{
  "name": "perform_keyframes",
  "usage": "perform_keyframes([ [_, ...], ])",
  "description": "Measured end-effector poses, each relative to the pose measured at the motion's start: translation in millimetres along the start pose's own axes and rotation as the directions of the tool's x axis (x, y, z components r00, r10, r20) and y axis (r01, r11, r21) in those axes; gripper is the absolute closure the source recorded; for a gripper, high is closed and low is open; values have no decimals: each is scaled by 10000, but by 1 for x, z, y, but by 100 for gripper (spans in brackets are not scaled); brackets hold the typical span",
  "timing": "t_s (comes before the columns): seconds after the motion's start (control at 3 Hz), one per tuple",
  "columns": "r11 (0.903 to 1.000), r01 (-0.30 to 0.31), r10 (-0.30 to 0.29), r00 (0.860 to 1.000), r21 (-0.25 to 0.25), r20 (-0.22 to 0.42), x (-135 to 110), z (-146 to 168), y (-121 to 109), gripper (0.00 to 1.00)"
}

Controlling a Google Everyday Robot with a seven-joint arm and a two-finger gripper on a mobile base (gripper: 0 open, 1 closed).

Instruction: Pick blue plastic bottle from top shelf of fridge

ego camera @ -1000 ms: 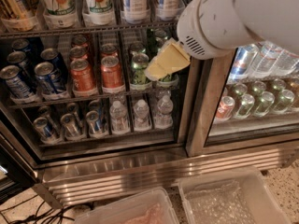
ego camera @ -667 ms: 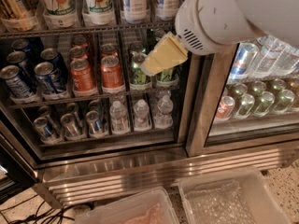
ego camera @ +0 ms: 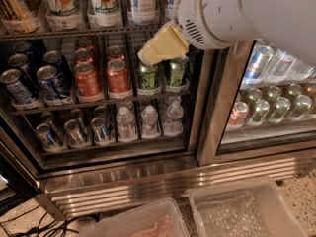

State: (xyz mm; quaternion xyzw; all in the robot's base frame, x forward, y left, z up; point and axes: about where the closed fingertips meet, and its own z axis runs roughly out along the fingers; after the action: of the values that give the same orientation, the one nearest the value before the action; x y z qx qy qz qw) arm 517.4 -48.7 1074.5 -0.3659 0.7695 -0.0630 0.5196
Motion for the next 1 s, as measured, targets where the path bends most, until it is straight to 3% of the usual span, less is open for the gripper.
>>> perform_keyframes([
  [0.33,9934,-609,593,9981,974,187,2,3,-24,13],
  [0.67,9763,-1352,1338,9908,1691,195,8,5,-44,32],
  [1.0,9602,-1989,2002,9797,1962,129,15,11,-53,42],
])
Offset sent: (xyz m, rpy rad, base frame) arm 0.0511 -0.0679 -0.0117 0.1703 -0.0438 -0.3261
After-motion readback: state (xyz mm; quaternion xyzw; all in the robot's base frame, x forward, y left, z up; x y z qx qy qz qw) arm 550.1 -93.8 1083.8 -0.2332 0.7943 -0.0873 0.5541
